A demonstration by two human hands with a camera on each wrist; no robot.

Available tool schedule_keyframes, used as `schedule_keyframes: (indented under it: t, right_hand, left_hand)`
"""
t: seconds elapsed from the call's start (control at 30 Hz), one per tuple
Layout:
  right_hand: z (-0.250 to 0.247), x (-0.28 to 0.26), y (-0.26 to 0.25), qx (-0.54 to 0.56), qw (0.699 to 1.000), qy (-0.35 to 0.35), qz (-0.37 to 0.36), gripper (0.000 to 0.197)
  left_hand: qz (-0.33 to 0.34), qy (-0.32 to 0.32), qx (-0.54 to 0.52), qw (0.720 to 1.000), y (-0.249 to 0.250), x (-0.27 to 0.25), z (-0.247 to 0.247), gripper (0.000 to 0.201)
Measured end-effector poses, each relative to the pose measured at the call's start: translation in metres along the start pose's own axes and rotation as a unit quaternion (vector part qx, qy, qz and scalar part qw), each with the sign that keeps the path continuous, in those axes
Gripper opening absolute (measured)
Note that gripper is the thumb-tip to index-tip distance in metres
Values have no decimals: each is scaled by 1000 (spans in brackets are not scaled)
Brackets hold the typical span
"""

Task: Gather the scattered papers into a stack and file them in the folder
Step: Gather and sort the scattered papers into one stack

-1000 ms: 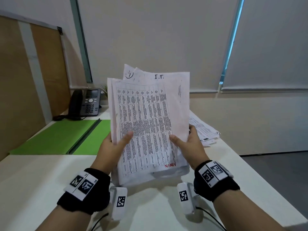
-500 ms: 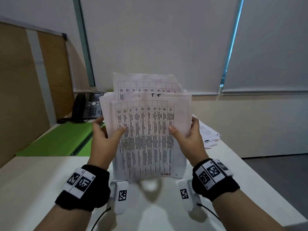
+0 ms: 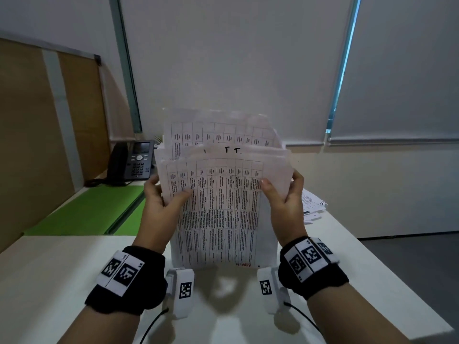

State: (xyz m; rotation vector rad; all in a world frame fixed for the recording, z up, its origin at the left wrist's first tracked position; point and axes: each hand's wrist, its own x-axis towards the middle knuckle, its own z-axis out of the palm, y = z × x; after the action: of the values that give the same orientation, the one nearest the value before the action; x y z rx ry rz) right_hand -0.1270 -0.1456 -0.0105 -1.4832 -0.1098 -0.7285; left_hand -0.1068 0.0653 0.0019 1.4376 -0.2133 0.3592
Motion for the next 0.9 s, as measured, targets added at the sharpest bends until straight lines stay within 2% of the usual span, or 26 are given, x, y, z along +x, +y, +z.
schedule_keyframes:
  t: [0.1, 0.23, 0.3, 0.37, 0.4, 0.43, 0.47, 0.5, 0.57, 0.6, 0.63, 0.7, 0.73, 0.77, 0.83, 0.9]
  right_hand:
    - [-8, 4, 5, -1, 999, -12, 42, 57]
    - [-11, 1, 16, 20, 994, -39, 101, 57]
    - [-11, 0, 18, 39, 992, -34, 112, 59]
    - [-9, 2, 17, 37, 991, -37, 125, 63]
    - [-9, 3, 16, 23, 990, -44, 131, 61]
    - [-10, 5, 16, 10, 989, -51, 135, 55]
    - [-11, 6, 15, 2, 989, -57, 139, 49]
    - [-12, 7, 15, 0, 988, -61, 142, 47]
    - [-13, 7, 14, 5, 987, -74, 144, 57]
    - [-13, 8, 14, 9, 986, -80, 145, 63]
    - [-13, 8, 14, 14, 985, -85, 147, 67]
    - [-14, 9, 14, 19, 985, -85, 149, 65]
    - [-15, 9, 14, 17, 985, -82, 149, 62]
    - [-16, 10, 14, 16, 986, -80, 148, 58]
    - [-18, 10, 16, 21, 986, -79, 147, 60]
    - [-18, 10, 17, 26, 985, -68, 156, 64]
  left_hand:
    - [-25, -24, 31, 999, 0, 1, -3, 49]
    - [-61, -42, 56, 996, -9, -4, -3, 36]
    - [-65, -37, 52, 996, -4, -5, -1, 44]
    - [-38, -19, 64, 997, 7, -1, -1, 66]
    - [6, 9, 90, 996, 17, 1, 0, 80]
    - [77, 41, 137, 987, 30, 4, 0, 92]
    - [169, 65, 203, 962, 46, 7, 1, 98]
    - [266, 78, 290, 916, 63, 9, 4, 98]
    - [419, 71, 457, 781, 90, 14, 16, 93]
    - [451, 43, 525, 721, 99, 18, 24, 91]
    - [454, 4, 582, 675, 107, 20, 33, 89]
    - [413, -65, 671, 612, 109, 26, 45, 79]
    - [392, -74, 697, 596, 107, 29, 47, 74]
    - [379, -70, 705, 596, 105, 30, 47, 69]
    - [381, -52, 682, 622, 104, 29, 46, 65]
    - [368, -77, 684, 625, 98, 29, 46, 69]
